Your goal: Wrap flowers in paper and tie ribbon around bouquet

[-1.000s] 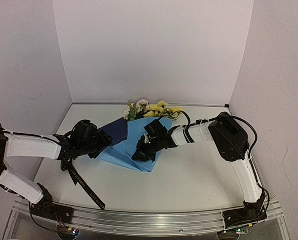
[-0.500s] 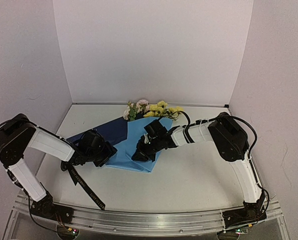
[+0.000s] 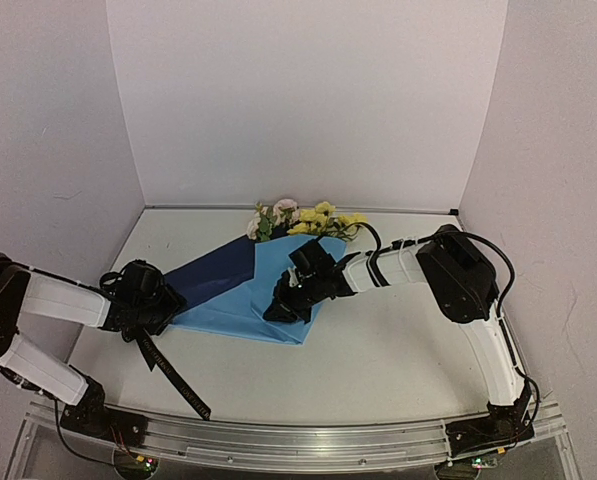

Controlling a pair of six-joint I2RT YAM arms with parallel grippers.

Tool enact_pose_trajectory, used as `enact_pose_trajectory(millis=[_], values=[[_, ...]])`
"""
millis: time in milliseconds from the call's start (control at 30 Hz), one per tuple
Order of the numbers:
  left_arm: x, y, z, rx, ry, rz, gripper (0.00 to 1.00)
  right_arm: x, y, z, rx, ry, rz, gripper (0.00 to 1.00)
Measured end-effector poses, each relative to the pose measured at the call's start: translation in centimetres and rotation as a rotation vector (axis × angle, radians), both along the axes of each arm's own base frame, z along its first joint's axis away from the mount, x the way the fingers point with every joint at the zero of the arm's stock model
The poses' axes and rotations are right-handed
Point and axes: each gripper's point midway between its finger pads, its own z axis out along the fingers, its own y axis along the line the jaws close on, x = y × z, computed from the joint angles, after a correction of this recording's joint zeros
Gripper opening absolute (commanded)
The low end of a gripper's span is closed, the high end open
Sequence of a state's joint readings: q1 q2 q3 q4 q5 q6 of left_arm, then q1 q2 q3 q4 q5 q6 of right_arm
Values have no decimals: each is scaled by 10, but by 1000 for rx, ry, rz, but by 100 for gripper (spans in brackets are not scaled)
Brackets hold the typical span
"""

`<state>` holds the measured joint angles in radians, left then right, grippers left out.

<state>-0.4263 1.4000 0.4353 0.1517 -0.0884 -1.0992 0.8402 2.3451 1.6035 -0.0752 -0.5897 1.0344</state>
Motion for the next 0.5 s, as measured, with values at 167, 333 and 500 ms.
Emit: enact_pose_trajectory(millis=[167,333,500], values=[[-9,29,26,43,-12,51,68,0,0,0,3,0,1,6],[-18,32,44,30,-15,59,69,0,0,0,4,0,2,6],[-37,31,21,-32,49,83,69,0,0,0,4,0,2,6]])
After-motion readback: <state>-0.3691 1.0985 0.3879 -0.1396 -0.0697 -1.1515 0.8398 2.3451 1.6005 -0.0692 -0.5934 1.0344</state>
